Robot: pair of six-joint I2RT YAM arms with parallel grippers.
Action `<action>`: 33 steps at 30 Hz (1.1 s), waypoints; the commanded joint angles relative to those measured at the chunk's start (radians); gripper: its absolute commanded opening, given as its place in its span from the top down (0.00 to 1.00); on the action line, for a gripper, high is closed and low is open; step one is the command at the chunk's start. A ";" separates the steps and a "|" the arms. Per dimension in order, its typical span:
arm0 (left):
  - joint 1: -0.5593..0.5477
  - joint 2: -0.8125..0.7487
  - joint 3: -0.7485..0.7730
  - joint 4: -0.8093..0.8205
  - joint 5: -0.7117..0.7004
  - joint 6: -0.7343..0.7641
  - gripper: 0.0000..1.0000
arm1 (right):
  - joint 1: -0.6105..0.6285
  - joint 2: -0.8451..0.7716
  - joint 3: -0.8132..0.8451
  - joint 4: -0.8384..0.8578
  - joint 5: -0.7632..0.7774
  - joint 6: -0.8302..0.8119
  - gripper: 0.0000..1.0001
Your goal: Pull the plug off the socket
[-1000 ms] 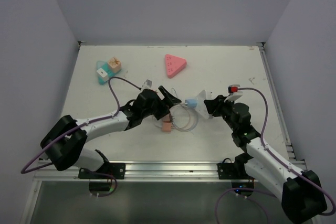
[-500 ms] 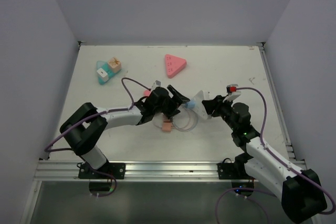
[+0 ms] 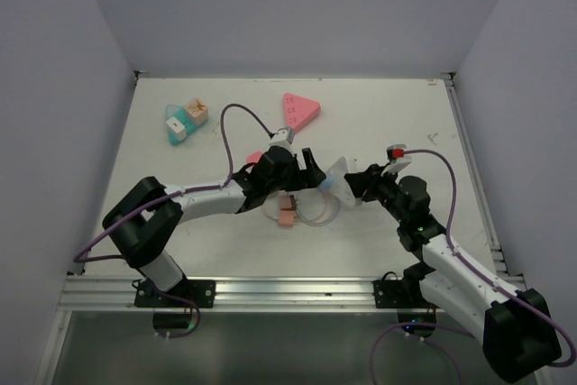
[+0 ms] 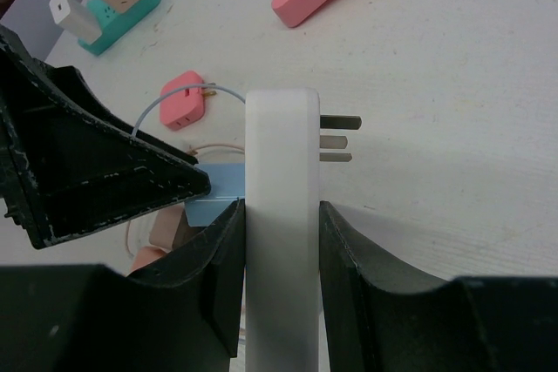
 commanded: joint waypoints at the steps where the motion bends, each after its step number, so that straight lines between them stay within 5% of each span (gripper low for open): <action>1: -0.019 -0.013 0.012 0.110 -0.047 0.309 0.07 | 0.001 0.001 0.053 0.109 -0.034 -0.004 1.00; 9: -0.036 0.010 -0.014 0.274 0.034 0.417 0.09 | 0.001 0.019 0.056 0.115 -0.048 -0.004 1.00; 21: -0.040 0.058 0.004 0.217 0.044 0.491 0.16 | 0.001 0.027 0.060 0.120 -0.066 -0.006 1.00; 30: -0.040 0.074 0.020 0.214 0.114 0.469 0.37 | 0.001 0.028 0.063 0.118 -0.075 -0.009 1.00; 33: -0.040 0.068 0.012 0.216 0.125 0.459 0.52 | 0.001 0.030 0.063 0.120 -0.072 -0.012 1.00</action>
